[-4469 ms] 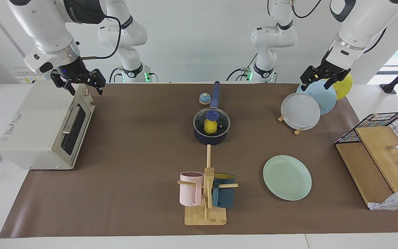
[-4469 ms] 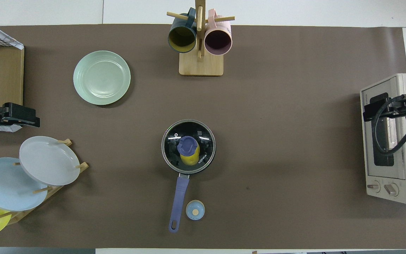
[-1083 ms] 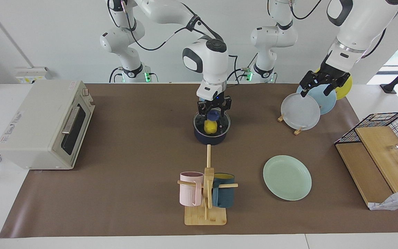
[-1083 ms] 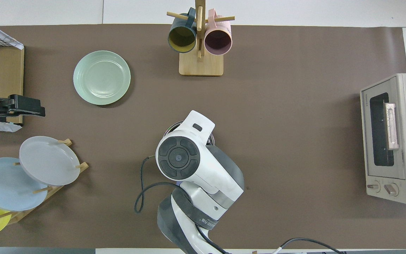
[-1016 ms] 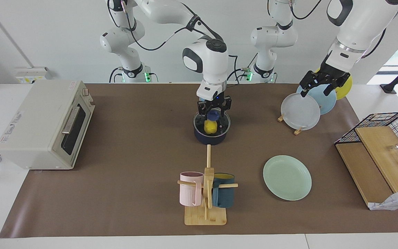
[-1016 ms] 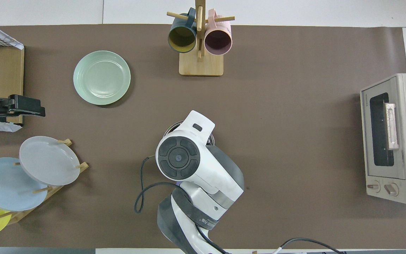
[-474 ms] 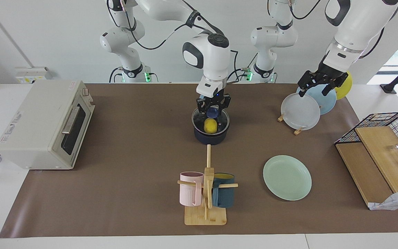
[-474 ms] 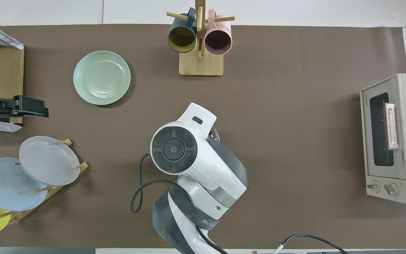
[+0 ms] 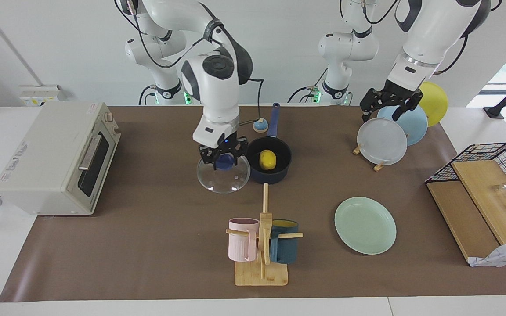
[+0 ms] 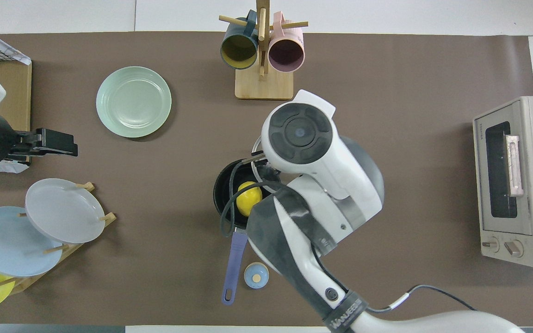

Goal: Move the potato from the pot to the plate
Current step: 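Lift the glass lid off the saucepan with the right gripper, then set the lid on the table while the left gripper reaches the pot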

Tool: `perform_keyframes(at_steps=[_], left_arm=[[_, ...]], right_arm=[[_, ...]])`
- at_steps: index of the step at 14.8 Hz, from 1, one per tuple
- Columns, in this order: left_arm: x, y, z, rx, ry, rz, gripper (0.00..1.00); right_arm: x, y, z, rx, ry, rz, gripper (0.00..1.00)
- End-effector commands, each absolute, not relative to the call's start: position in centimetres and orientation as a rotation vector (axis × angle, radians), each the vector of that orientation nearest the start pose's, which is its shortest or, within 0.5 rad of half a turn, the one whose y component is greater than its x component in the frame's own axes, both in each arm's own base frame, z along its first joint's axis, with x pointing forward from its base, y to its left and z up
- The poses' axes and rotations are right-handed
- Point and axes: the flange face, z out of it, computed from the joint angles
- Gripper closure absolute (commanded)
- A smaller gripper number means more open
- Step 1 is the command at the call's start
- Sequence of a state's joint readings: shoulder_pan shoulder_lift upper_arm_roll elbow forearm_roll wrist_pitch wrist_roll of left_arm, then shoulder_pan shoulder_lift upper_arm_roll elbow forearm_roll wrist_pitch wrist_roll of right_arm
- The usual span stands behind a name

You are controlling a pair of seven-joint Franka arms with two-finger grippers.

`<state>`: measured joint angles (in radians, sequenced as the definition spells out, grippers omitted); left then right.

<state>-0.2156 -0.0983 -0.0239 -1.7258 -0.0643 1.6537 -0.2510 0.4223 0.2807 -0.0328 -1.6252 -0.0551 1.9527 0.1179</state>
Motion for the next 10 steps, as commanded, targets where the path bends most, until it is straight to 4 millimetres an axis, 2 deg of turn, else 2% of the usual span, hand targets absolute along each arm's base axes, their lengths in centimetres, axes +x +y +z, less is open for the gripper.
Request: perform_keyframes(at_steps=[1,2,5,7,9,10], left_arm=[[49.2,-16.9,59.8,-3.210,-0.063,0.015,0.00],[48.7,-17.9,59.5,-3.206,-0.086,0.027,0.00],[46.3,-22.3,58.0,-3.213,-0.142,0.001,0.00],[45.5,-26.3,56.3,-3.225,-0.251,-0.036,0.00],[44.9,-29.8,53.1,-3.235,-0.333,-0.058,0.00],[44.6,-31.5,51.1,-3.228,-0.317,-0.035,0.00]], right_arm=[[61.1,17.9,45.2,-3.128,-0.536,-0.041,0.58],[61.5,14.2,44.1,-3.126,-0.536,-0.042,0.58],[60.1,8.1,40.5,-3.123,-0.558,-0.064,0.58],[59.1,6.1,38.4,-3.119,-0.574,-0.089,0.58],[58.8,4.7,36.8,-3.125,-0.540,-0.099,0.57],[58.5,4.6,36.5,-3.125,-0.535,-0.089,0.55]])
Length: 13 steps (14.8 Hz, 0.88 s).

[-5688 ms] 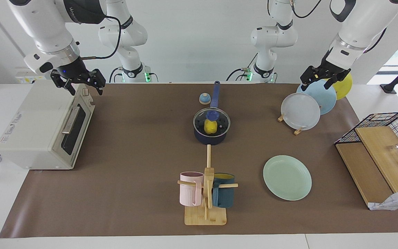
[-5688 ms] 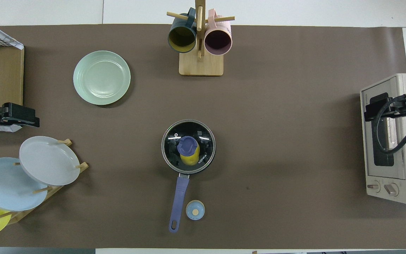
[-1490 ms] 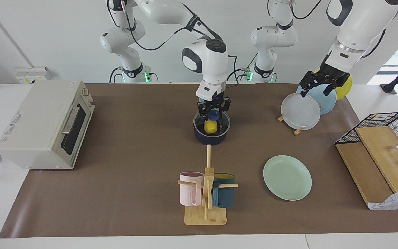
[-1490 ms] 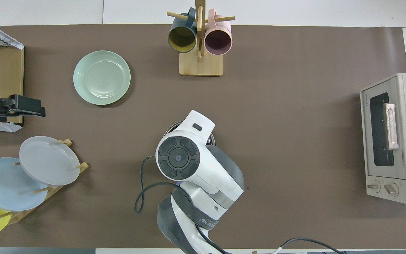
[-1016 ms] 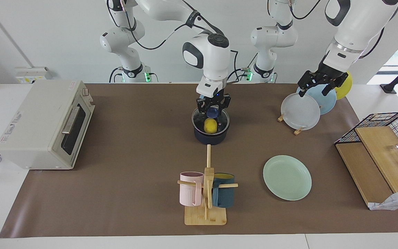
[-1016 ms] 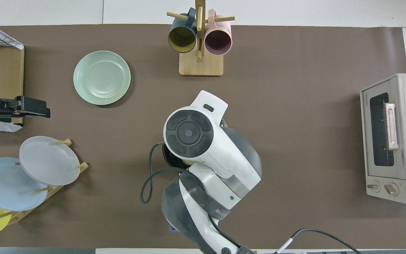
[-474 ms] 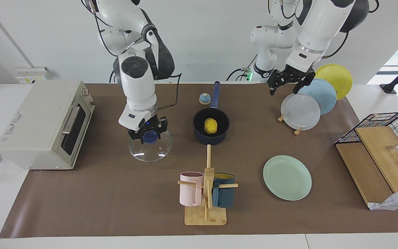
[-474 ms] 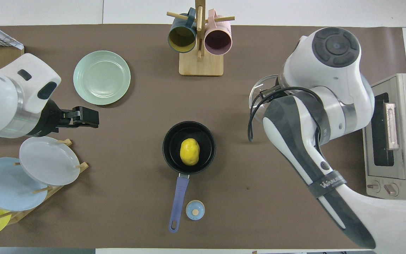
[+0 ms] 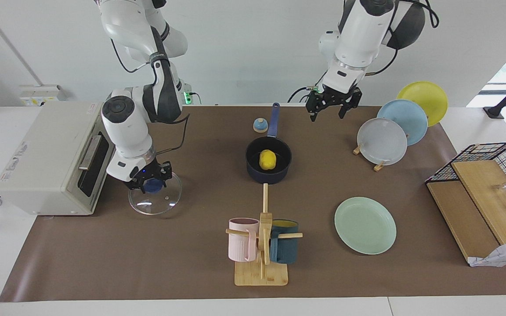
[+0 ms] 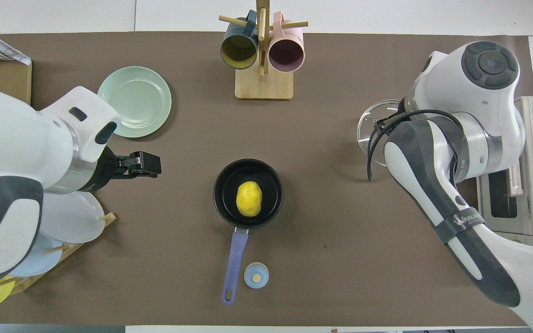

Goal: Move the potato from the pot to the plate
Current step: 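Set the lid on the table while the left gripper reaches the pot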

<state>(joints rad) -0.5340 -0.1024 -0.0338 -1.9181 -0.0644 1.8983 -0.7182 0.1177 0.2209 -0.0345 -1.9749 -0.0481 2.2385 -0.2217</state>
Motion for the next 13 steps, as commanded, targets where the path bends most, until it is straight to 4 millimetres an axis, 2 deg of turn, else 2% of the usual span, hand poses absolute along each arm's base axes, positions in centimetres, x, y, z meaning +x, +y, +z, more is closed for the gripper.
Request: perform_keyframes(at_steps=[1,3,4,5,6,7,9,11,13], left_arm=[[44.3,-33.8,48.2,-3.211,-0.287,0.007,0.00],[44.4,-36.4,43.3,-3.195,-0.260,0.022,0.00],[43.7,-37.8,41.6,-3.197,-0.242,0.015,0.00],[43.5,-38.3,40.8,-3.212,-0.253,-0.013,0.00],[43.5,-38.5,39.9,-3.214,-0.251,-0.019,0.00],[43.3,-38.8,39.1,-3.208,-0.242,-0.008,0.00],[42.6,-39.0,38.1,-3.187,-0.199,-0.010,0.00],[42.5,-38.9,37.4,-3.196,-0.193,-0.031,0.00],[42.5,-39.0,36.7,-3.194,-0.183,-0.039,0.00]], right_arm=[[58.1,4.6,35.9,-3.123,-0.525,-0.072,0.52],[57.8,3.7,34.7,-3.119,-0.496,-0.037,0.50],[57.7,3.3,34.7,-3.121,-0.486,-0.032,0.41],[57.8,3.5,34.8,-3.121,-0.489,-0.039,0.16],[58.0,3.7,35.1,-3.121,-0.489,-0.039,0.00],[58.2,3.9,35.5,-3.121,-0.491,-0.046,0.00],[58.8,4.1,37.5,-3.121,-0.490,-0.046,0.00],[60.2,4.1,41.8,-3.123,-0.473,-0.020,0.00],[60.8,4.2,46.8,-3.126,-0.443,0.030,0.00]])
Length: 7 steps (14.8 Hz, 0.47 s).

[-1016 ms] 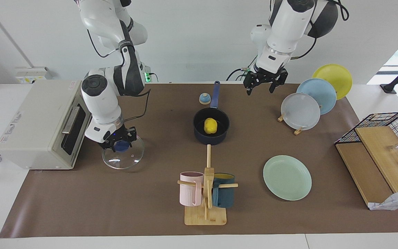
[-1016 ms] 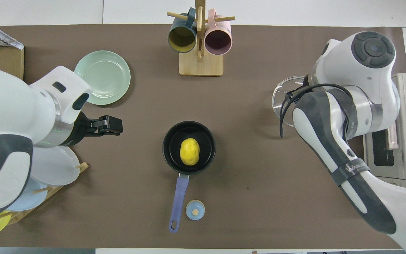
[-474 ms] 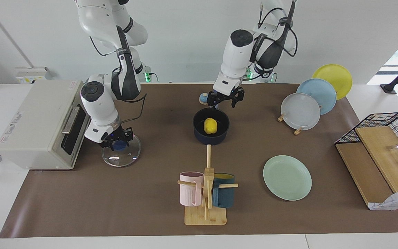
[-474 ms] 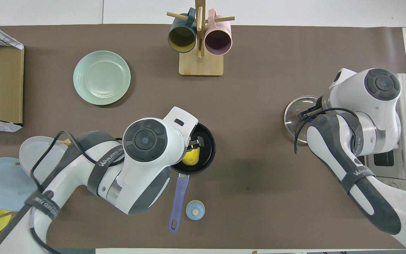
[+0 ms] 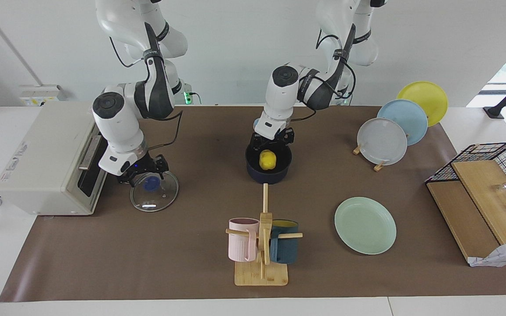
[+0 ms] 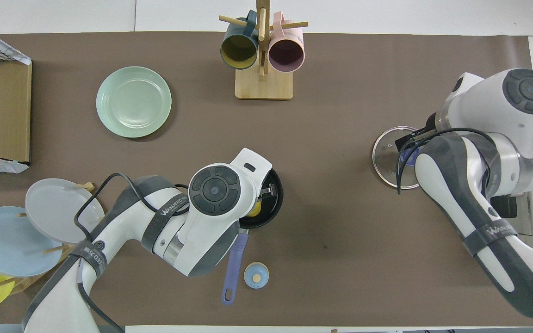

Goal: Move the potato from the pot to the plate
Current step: 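Set the lid on the table while the left gripper reaches the pot, then grasp the yellow potato with the left gripper while the right gripper withdraws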

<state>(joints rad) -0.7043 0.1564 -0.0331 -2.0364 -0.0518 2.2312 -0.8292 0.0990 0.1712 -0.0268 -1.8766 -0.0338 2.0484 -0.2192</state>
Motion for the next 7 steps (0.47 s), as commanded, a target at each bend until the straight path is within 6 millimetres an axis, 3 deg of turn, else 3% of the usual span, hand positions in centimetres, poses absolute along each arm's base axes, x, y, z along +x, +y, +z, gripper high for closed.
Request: perform_keyframes(at_steps=[1,4,7], left_arm=[[42.4,-39.1,35.7,-3.186,-0.180,-0.031,0.00],[41.8,-40.0,34.9,-3.185,-0.135,-0.037,0.00],[41.7,-40.3,33.9,-3.174,-0.117,-0.031,0.00]], right_arm=[[60.6,4.2,49.9,-3.128,-0.417,0.064,0.00],[58.2,4.2,56.4,-3.146,-0.279,0.112,0.00],[56.7,4.0,58.1,-3.152,-0.224,0.133,0.00]])
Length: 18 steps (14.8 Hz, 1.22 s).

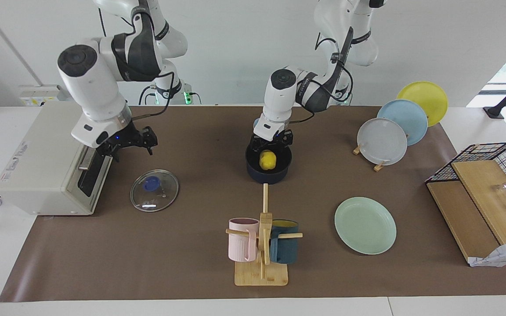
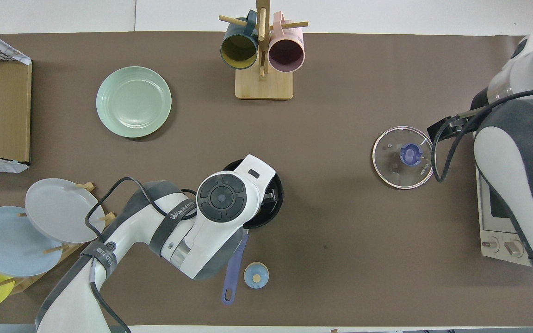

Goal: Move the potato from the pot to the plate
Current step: 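Grasp the yellow potato with the left gripper while the right gripper withdraws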

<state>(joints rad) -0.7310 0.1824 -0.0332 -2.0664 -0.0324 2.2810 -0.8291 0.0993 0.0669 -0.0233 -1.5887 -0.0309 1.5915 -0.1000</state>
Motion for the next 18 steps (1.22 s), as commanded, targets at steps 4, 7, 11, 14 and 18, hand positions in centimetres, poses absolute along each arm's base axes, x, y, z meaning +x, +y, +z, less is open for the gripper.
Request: perform_keyframes(at_steps=[4,7,11,14,18], left_arm=[[41.4,-41.0,32.6,-3.163,-0.072,-0.054,0.00],[41.4,-41.0,32.6,-3.165,-0.070,-0.057,0.00],[41.5,-40.9,32.6,-3.164,-0.065,-0.056,0.75],[41.7,-40.8,32.7,-3.165,-0.070,-0.058,1.00],[42.1,-40.8,33.1,-3.168,-0.092,-0.063,1.00]], right_arm=[[55.7,3.4,58.3,-3.152,-0.204,0.158,0.00],[54.3,3.2,57.9,-3.155,-0.186,0.153,0.00],[55.2,2.5,57.5,-3.160,-0.151,0.131,0.00],[55.7,2.1,57.4,-3.168,-0.137,0.143,0.00],[55.6,1.6,57.7,-3.164,-0.124,0.144,0.00]])
